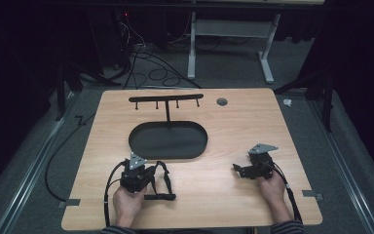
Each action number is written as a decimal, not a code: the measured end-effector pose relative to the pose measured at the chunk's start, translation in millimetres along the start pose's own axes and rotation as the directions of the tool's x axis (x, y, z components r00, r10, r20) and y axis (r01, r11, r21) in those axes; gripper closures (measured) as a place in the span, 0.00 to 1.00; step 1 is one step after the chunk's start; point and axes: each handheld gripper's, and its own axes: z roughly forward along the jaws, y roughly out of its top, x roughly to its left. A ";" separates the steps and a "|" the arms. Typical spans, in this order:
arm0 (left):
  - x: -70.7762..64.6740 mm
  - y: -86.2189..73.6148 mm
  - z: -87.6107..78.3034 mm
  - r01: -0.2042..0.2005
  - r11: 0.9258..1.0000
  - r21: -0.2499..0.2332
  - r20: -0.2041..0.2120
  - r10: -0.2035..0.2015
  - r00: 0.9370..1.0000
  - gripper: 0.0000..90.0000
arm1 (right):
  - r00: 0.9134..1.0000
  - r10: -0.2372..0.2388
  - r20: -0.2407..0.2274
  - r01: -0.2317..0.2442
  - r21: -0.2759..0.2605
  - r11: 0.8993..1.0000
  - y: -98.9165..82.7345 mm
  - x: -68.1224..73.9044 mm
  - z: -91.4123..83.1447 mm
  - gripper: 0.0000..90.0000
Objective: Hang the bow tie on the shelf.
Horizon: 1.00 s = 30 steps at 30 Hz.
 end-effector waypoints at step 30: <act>4.3 45.4 -27.3 -0.042 0.994 -0.100 0.076 0.050 0.996 0.98 | 1.000 0.005 0.001 -0.005 -0.003 1.000 0.0 0.3 0.2 0.16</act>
